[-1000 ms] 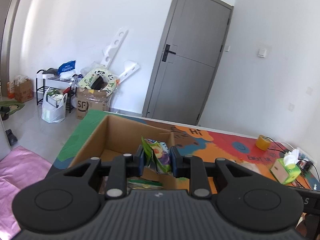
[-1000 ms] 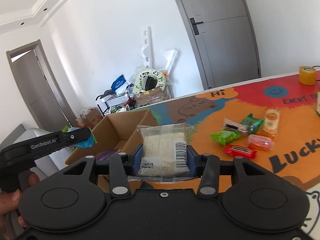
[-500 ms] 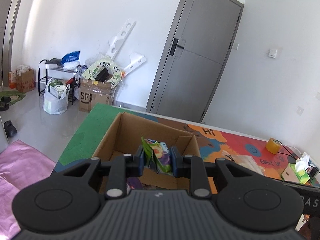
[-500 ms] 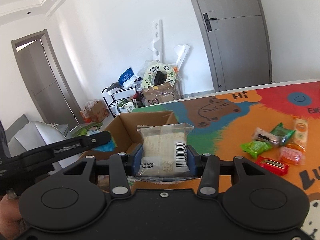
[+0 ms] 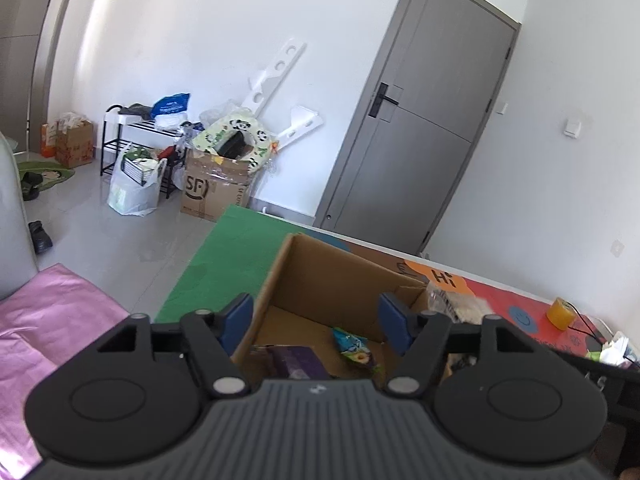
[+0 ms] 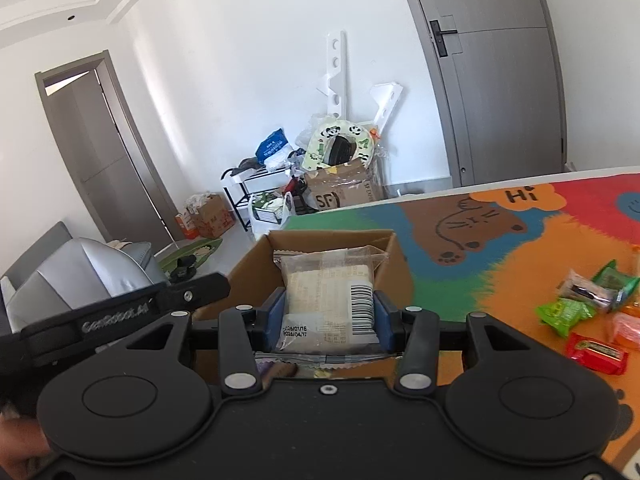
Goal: Organize snacks
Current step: 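Open the left gripper to drop the chip bag while the right drops the white packet into the box, then move both tools back from the box to the remaining snacks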
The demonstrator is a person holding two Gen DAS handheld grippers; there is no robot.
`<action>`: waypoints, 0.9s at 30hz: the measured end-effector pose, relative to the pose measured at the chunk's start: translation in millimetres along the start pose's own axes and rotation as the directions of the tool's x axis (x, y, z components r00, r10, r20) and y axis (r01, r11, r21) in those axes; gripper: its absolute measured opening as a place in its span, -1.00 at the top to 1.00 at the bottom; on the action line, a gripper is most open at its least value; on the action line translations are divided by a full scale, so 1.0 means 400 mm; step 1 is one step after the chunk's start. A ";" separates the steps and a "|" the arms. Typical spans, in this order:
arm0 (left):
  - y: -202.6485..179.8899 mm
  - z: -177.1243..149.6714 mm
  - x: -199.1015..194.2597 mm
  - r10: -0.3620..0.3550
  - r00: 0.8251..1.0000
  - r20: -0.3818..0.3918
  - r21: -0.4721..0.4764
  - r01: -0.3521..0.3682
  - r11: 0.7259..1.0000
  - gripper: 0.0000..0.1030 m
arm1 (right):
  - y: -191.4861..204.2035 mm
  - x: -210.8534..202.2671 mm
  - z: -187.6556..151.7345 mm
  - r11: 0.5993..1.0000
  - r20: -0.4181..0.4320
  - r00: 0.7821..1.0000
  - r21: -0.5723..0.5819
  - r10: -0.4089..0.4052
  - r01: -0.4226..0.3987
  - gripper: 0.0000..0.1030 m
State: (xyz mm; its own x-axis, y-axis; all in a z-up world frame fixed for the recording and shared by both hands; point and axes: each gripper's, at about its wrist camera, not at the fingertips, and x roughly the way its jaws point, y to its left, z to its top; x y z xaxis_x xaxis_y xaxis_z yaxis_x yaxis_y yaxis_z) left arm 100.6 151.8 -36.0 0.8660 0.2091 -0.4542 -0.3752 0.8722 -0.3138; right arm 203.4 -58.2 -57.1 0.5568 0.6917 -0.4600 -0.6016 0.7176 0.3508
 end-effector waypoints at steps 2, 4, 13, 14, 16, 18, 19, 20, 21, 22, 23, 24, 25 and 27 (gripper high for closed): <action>0.009 0.003 -0.008 0.018 1.000 0.004 -0.008 -0.018 1.000 -0.43 | 0.014 -0.003 0.006 1.000 0.025 1.000 -0.025 0.019 -0.019 -0.06; 0.011 0.003 -0.014 0.038 0.999 0.008 -0.015 -0.038 0.999 -0.51 | 0.015 -0.013 0.009 1.000 0.040 0.999 -0.019 0.013 -0.012 -0.31; -0.044 -0.009 -0.020 0.031 0.999 -0.020 0.015 -0.031 0.999 -0.79 | -0.041 -0.079 -0.014 0.999 0.033 0.999 0.038 -0.021 0.020 -0.41; -0.053 -0.011 -0.022 0.030 0.999 -0.022 0.021 -0.030 0.999 -0.83 | -0.048 -0.086 -0.019 0.999 0.030 0.999 0.042 -0.030 0.029 -0.43; -0.070 -0.017 -0.029 0.027 0.999 -0.027 0.040 -0.026 0.999 -0.85 | -0.064 -0.100 -0.029 0.997 0.024 0.998 0.051 -0.051 0.049 -0.47; -0.089 -0.022 -0.035 0.017 0.999 -0.031 0.062 -0.015 0.998 -0.93 | -0.080 -0.115 -0.036 0.996 0.024 0.997 0.066 -0.069 0.067 -0.52; -0.098 -0.024 -0.039 0.011 0.999 -0.031 0.071 -0.009 0.997 -0.93 | -0.089 -0.124 -0.038 0.995 0.027 0.997 0.073 -0.073 0.071 -0.56; -0.109 -0.026 -0.044 0.002 0.999 -0.032 0.080 0.000 0.997 -0.94 | -0.096 -0.134 -0.040 0.994 0.031 0.997 0.079 -0.076 0.074 -0.60; -0.120 -0.029 -0.048 -0.006 0.999 -0.033 0.089 0.009 0.996 -0.95 | -0.103 -0.141 -0.044 0.993 0.035 0.996 0.084 -0.080 0.077 -0.63; -0.130 -0.033 -0.050 -0.013 0.999 -0.034 0.097 0.016 0.995 -0.96 | -0.111 -0.150 -0.047 0.993 0.038 0.996 0.087 -0.085 0.082 -0.70; -0.139 -0.035 -0.052 -0.020 0.999 -0.036 0.104 0.024 0.994 -0.96 | -0.117 -0.159 -0.049 0.992 0.041 0.995 0.088 -0.092 0.088 -0.75; -0.148 -0.037 -0.056 -0.029 0.999 -0.036 0.110 0.033 0.993 -0.97 | -0.124 -0.166 -0.051 0.992 0.045 0.994 0.091 -0.098 0.093 -0.78; -0.160 -0.043 -0.060 -0.037 0.999 -0.035 0.117 0.041 0.992 -0.98 | -0.129 -0.173 -0.052 0.991 0.049 0.994 0.094 -0.102 0.097 -0.82; -0.179 -0.048 -0.064 -0.047 0.998 -0.035 0.124 0.051 0.991 -1.00 | -0.143 -0.190 -0.056 0.990 0.058 0.992 0.101 -0.108 0.102 -0.91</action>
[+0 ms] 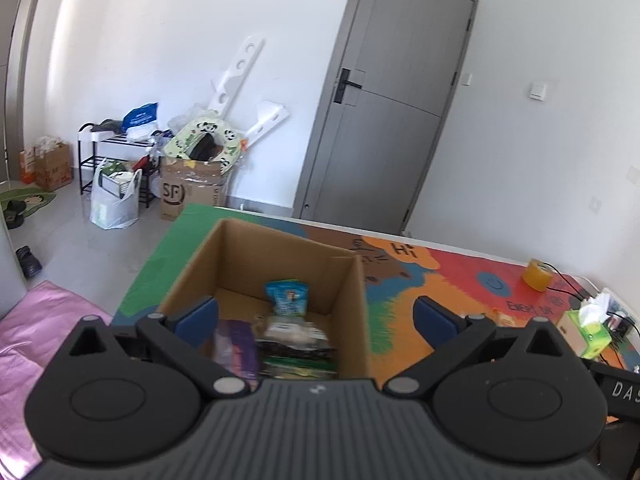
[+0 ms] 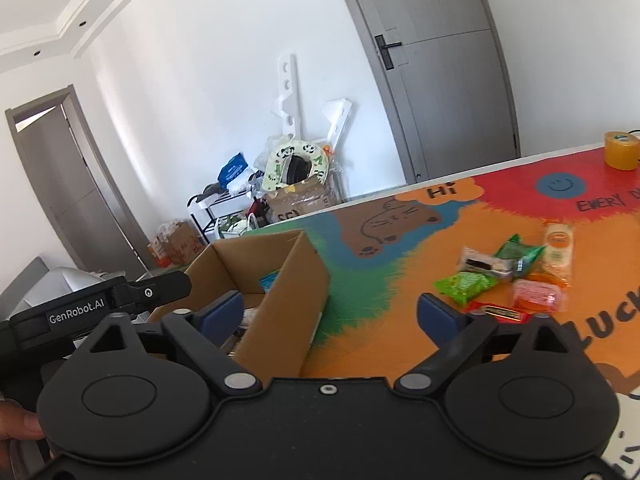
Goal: Organize snacks
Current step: 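Move both tools back from the box to the remaining snacks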
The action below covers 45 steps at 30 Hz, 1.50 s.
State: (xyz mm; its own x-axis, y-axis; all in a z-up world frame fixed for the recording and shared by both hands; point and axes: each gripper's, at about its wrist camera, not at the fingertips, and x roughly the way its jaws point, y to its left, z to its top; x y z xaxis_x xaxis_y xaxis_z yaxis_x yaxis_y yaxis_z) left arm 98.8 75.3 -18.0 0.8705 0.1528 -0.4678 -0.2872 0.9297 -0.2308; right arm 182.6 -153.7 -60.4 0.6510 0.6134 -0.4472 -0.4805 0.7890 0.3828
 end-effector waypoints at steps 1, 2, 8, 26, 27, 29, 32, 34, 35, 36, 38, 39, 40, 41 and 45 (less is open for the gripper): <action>-0.010 -0.002 -0.001 -0.006 1.000 0.000 0.004 0.006 1.000 -1.00 | -0.009 -0.007 -0.001 1.000 0.006 1.000 0.003 -0.006 0.006 -0.95; -0.021 -0.004 0.001 -0.011 1.000 -0.002 0.009 0.011 1.000 -1.00 | -0.017 -0.015 -0.001 1.000 0.011 1.000 0.007 -0.012 0.012 -0.99; -0.087 -0.021 0.005 -0.057 0.998 -0.020 0.046 0.058 0.997 -1.00 | -0.076 -0.057 -0.006 0.998 0.029 0.999 0.042 -0.038 0.037 -1.00; -0.266 -0.062 0.056 -0.117 0.990 -0.080 0.106 0.125 0.987 -0.99 | -0.279 -0.146 -0.038 0.982 0.056 0.992 0.163 -0.110 0.100 -1.00; -0.273 -0.064 0.060 -0.112 0.990 -0.085 0.113 0.121 0.986 -0.99 | -0.288 -0.148 -0.040 0.981 0.054 0.992 0.167 -0.113 0.102 -1.00; -0.291 -0.067 0.068 -0.108 0.990 -0.090 0.108 0.118 0.987 -0.99 | -0.306 -0.152 -0.043 0.979 0.051 0.992 0.177 -0.115 0.104 -1.00; -0.309 -0.068 0.076 -0.106 0.990 -0.097 0.111 0.116 0.987 -0.99 | -0.331 -0.157 -0.048 0.978 0.050 0.992 0.185 -0.112 0.101 -1.00; -0.318 -0.068 0.084 -0.106 0.989 -0.101 0.112 0.117 0.987 -0.99 | -0.347 -0.155 -0.048 0.976 0.043 0.992 0.189 -0.120 0.110 -1.00; -0.321 -0.069 0.088 -0.109 0.989 -0.101 0.108 0.120 0.987 -0.99 | -0.353 -0.154 -0.047 0.975 0.040 0.991 0.189 -0.124 0.114 -1.00; -0.326 -0.070 0.093 -0.111 0.989 -0.102 0.106 0.121 0.987 -0.99 | -0.358 -0.154 -0.046 0.975 0.038 0.991 0.187 -0.128 0.118 -1.00; -0.333 -0.072 0.106 -0.105 0.989 -0.106 0.101 0.116 0.988 -0.99 | -0.370 -0.150 -0.045 0.974 0.035 0.991 0.188 -0.132 0.124 -0.98; -0.336 -0.072 0.111 -0.106 0.989 -0.107 0.098 0.116 0.988 -0.98 | -0.375 -0.148 -0.044 0.974 0.033 0.991 0.189 -0.134 0.125 -0.97; -0.338 -0.073 0.117 -0.110 0.988 -0.109 0.096 0.120 0.988 -0.98 | -0.379 -0.144 -0.043 0.974 0.030 0.990 0.188 -0.135 0.128 -0.95; -0.343 -0.075 0.126 -0.114 0.987 -0.115 0.094 0.125 0.988 -0.95 | -0.383 -0.139 -0.041 0.973 0.028 0.990 0.189 -0.138 0.131 -0.93; -0.358 -0.087 0.163 -0.122 0.984 -0.129 0.105 0.136 0.985 -0.95 | -0.401 -0.119 -0.035 0.972 0.021 0.990 0.194 -0.143 0.136 -0.88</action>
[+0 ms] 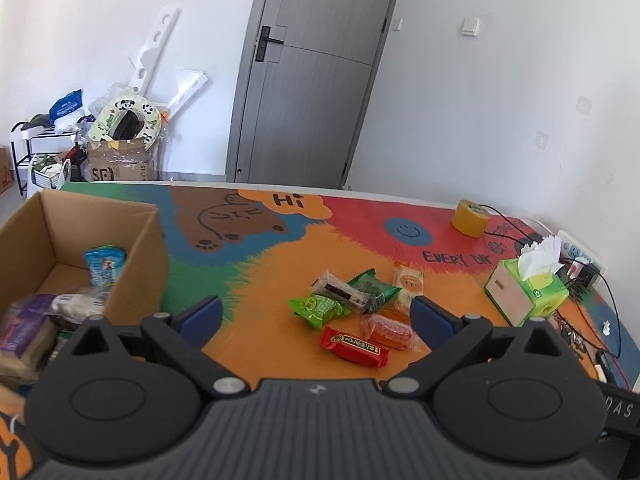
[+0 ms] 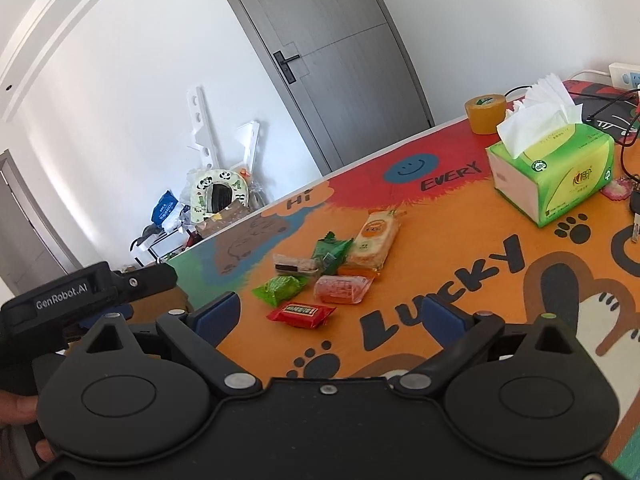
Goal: Organize snacks
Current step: 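Move both tools back from the box to the remaining snacks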
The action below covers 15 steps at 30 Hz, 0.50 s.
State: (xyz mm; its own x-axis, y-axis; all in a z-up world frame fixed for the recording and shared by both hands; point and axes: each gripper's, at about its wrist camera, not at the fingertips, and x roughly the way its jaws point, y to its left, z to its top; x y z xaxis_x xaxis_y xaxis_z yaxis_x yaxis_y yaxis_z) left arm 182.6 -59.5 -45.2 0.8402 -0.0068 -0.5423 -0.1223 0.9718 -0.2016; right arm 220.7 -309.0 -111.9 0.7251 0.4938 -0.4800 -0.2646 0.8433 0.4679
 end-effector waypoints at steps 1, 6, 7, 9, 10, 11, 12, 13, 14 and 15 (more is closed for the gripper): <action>-0.003 -0.002 0.015 -0.001 1.000 -0.008 0.004 0.001 1.000 -0.95 | -0.005 0.009 0.003 1.000 -0.006 1.000 0.006 0.004 -0.004 -0.83; -0.011 -0.011 0.090 0.011 0.998 -0.056 0.001 -0.011 1.000 -0.94 | -0.028 0.050 0.014 0.999 -0.012 1.000 0.033 -0.004 0.004 -0.70; -0.011 -0.013 0.102 0.014 0.998 -0.066 0.001 -0.014 1.000 -0.94 | -0.034 0.059 0.015 0.999 -0.017 1.000 0.039 -0.004 0.004 -0.64; -0.014 -0.019 0.127 0.025 0.996 -0.085 0.002 -0.025 1.000 -0.93 | -0.044 0.074 0.017 0.999 -0.027 1.000 0.047 -0.004 0.005 -0.54; -0.017 -0.021 0.140 0.032 0.995 -0.093 0.003 -0.032 0.999 -0.92 | -0.049 0.081 0.018 0.999 -0.031 1.000 0.049 -0.005 0.006 -0.48; -0.020 -0.023 0.151 0.038 0.994 -0.098 0.004 -0.038 0.999 -0.91 | -0.054 0.088 0.019 0.999 -0.036 0.999 0.051 -0.006 0.008 -0.47; -0.025 -0.025 0.161 0.044 0.994 -0.102 0.006 -0.043 0.999 -0.91 | -0.058 0.093 0.020 0.998 -0.039 0.999 0.055 -0.007 0.009 -0.47; -0.029 -0.027 0.170 0.049 0.993 -0.107 0.008 -0.048 0.999 -0.91 | -0.064 0.098 0.020 0.998 -0.041 0.999 0.062 -0.007 0.009 -0.47; -0.032 -0.029 0.179 0.053 0.992 -0.111 0.010 -0.052 0.999 -0.91 | -0.069 0.103 0.021 0.998 -0.044 0.999 0.065 -0.006 0.009 -0.47; -0.037 -0.032 0.190 0.058 0.991 -0.118 0.015 -0.057 0.998 -0.91 | -0.074 0.108 0.022 0.998 -0.048 0.999 0.065 -0.008 0.011 -0.47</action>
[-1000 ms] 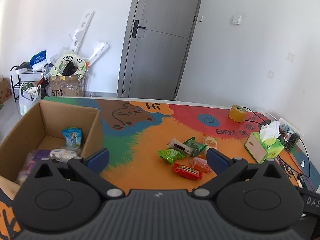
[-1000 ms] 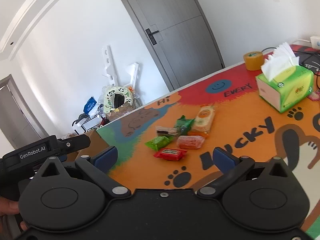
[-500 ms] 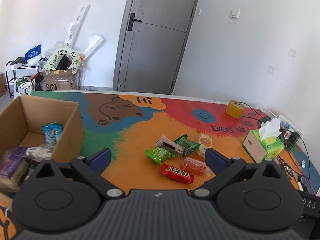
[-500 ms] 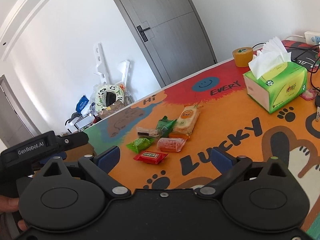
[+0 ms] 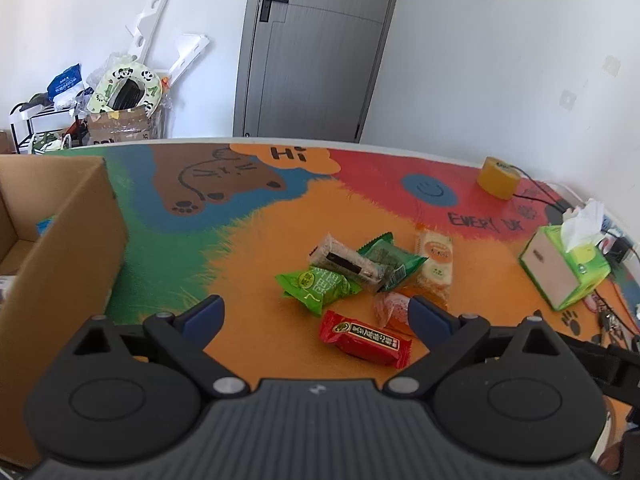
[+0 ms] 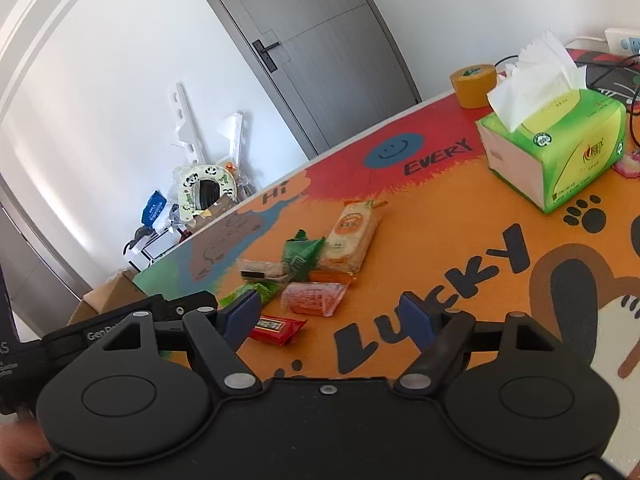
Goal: Organize snacks
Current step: 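Move both tools back from the box to the remaining snacks, then grasp the red bar with the left gripper while the right grasps the orange translucent packet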
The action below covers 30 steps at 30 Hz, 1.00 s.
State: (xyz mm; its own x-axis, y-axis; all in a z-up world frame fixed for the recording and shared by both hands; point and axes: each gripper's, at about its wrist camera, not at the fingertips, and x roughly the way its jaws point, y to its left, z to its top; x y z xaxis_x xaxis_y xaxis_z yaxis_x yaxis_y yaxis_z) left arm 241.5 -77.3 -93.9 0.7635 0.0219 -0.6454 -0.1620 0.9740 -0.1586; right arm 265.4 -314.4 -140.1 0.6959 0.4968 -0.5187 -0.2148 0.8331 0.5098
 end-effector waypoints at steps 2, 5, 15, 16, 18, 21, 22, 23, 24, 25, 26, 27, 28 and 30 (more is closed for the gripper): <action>-0.009 -0.003 0.019 0.010 1.000 -0.015 0.008 -0.010 1.000 -0.91 | -0.008 0.010 0.002 1.000 -0.005 1.000 -0.003 -0.006 0.006 -0.47; -0.026 -0.010 0.044 0.026 0.999 -0.032 0.024 -0.025 0.999 -0.91 | -0.023 0.026 0.008 1.000 -0.014 1.000 0.004 -0.010 0.010 -0.46; -0.054 -0.041 0.105 0.063 0.996 -0.068 0.064 -0.059 0.996 -0.89 | -0.055 0.066 0.014 0.999 -0.030 0.999 0.017 -0.039 0.039 -0.35; -0.053 -0.044 0.109 0.069 0.995 -0.066 0.066 -0.065 0.996 -0.89 | -0.055 0.068 0.014 0.999 -0.030 0.999 0.015 -0.036 0.036 -0.35; -0.044 -0.050 0.109 0.056 0.996 -0.065 0.052 -0.053 0.997 -0.89 | -0.054 0.071 0.013 0.999 -0.032 0.999 0.015 -0.031 0.032 -0.35; -0.039 -0.052 0.101 0.063 0.996 -0.067 0.061 -0.059 0.996 -0.89 | -0.052 0.075 0.010 0.999 -0.039 0.999 0.016 -0.031 0.032 -0.35; -0.035 -0.053 0.096 0.063 0.996 -0.070 0.063 -0.059 0.996 -0.89 | -0.051 0.075 0.008 0.999 -0.040 0.999 0.019 -0.031 0.032 -0.35; -0.029 -0.055 0.092 0.062 0.995 -0.073 0.060 -0.058 0.997 -0.89 | -0.050 0.075 0.007 0.999 -0.040 0.999 0.022 -0.029 0.030 -0.36; -0.022 -0.056 0.089 0.061 0.995 -0.074 0.054 -0.057 0.997 -0.89 | -0.047 0.076 0.005 0.999 -0.039 0.999 0.023 -0.029 0.029 -0.36; -0.011 -0.059 0.085 0.061 0.996 -0.072 0.047 -0.058 0.997 -0.89 | -0.044 0.077 0.003 0.999 -0.040 0.999 0.021 -0.028 0.029 -0.36; -0.002 -0.063 0.080 0.062 0.996 -0.067 0.038 -0.060 0.997 -0.85 | -0.039 0.080 0.000 0.999 -0.042 0.999 0.019 -0.026 0.026 -0.36; 0.009 -0.066 0.076 0.057 0.997 -0.060 0.027 -0.056 0.998 -0.76 | -0.034 0.081 -0.003 1.000 -0.044 0.999 0.017 -0.022 0.023 -0.36; 0.018 -0.066 0.072 0.044 0.997 -0.056 0.017 -0.043 0.999 -0.70 | -0.027 0.083 -0.007 1.000 -0.047 0.999 0.011 -0.019 0.020 -0.36; 0.031 -0.066 0.067 0.019 0.999 -0.049 0.002 -0.019 1.000 -0.45 | -0.013 0.090 -0.011 1.000 -0.054 0.998 0.000 -0.015 0.015 -0.36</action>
State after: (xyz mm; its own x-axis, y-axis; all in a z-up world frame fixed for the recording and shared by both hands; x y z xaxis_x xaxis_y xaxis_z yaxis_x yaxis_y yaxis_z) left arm 243.6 -70.5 -132.8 0.7285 0.0295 -0.6844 -0.1753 0.9738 -0.1446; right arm 288.5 -299.6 -164.3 0.6611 0.4968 -0.5623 -0.2042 0.8402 0.5023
